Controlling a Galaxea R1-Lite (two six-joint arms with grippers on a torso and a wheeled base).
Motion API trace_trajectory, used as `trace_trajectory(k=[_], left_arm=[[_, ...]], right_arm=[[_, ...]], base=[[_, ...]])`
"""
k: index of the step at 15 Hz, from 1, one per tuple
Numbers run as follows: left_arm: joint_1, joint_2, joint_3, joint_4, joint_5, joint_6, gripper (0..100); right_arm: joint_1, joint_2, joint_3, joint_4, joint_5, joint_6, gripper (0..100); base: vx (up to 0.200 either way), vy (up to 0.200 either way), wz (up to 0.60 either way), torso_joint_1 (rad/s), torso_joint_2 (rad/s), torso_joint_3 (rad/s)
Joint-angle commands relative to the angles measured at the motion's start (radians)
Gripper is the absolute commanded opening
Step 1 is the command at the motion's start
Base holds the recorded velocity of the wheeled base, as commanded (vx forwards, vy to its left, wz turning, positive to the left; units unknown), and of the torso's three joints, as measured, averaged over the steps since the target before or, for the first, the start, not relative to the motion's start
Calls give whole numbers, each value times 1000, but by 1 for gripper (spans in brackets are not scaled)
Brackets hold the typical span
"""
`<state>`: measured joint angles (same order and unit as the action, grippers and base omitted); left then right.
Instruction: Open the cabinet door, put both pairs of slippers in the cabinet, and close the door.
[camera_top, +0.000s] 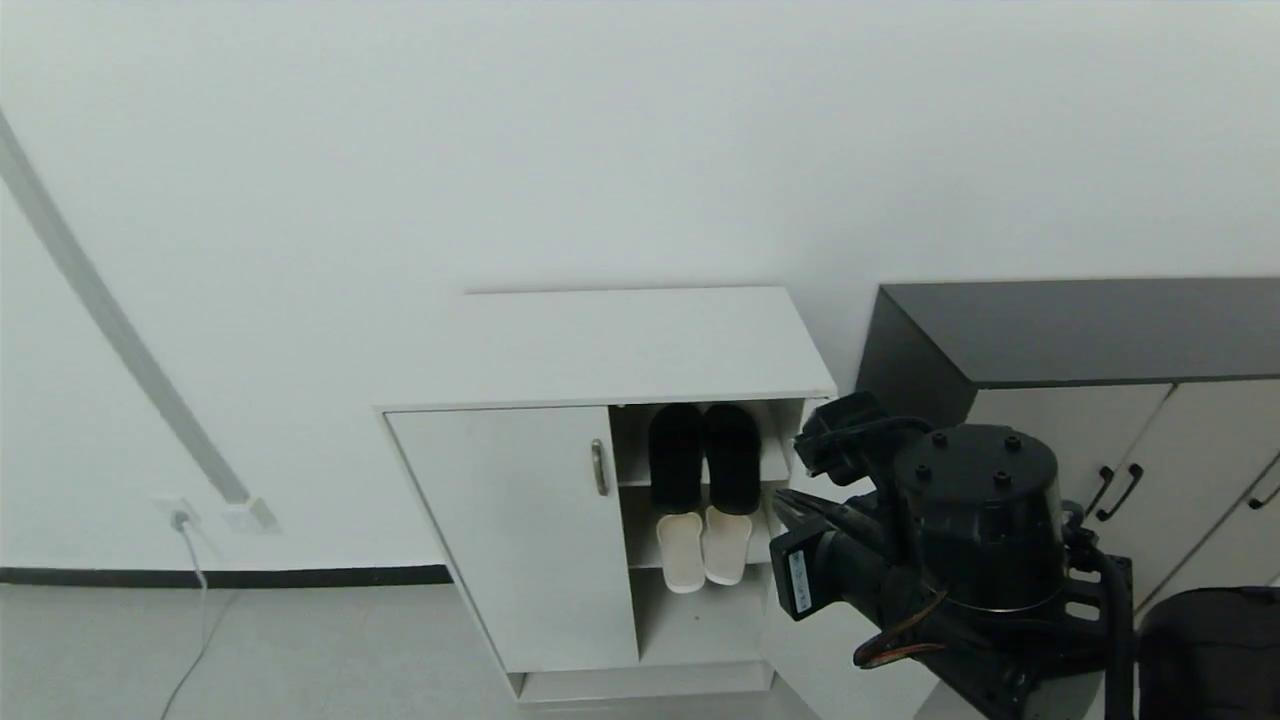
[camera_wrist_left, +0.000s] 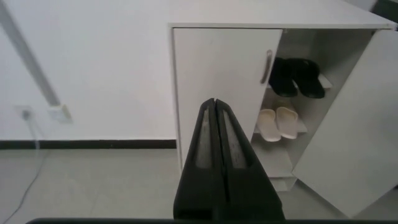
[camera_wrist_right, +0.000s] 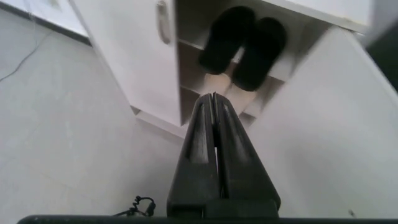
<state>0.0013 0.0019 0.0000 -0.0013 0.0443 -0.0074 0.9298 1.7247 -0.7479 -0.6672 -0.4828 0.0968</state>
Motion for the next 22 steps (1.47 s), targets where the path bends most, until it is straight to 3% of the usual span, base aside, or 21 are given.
trace_trajectory(k=[1,9,14,19,22], left_arm=[[0,0,0,0,0,0,0],[0,0,0,0,-1,0,0],[0,0,0,0,-1,0,0],[0,0,0,0,-1,-2,0],[0,0,0,0,-1,-2,0]], right_arm=[[0,1,1,-6,1,0,0],[-19,27,5,-49,1,0,0],[-39,27,5,-63,-8,-32,0],[-78,29,59,-204,-8,-123,0],[-88,32,59,-212,-8,-124,0]], base=[[0,0,-600,7,2,2],[0,0,0,0,0,0],[-120,0,0,4,1,0],[0,0,0,0,0,0],[0,0,-600,-2,2,1]])
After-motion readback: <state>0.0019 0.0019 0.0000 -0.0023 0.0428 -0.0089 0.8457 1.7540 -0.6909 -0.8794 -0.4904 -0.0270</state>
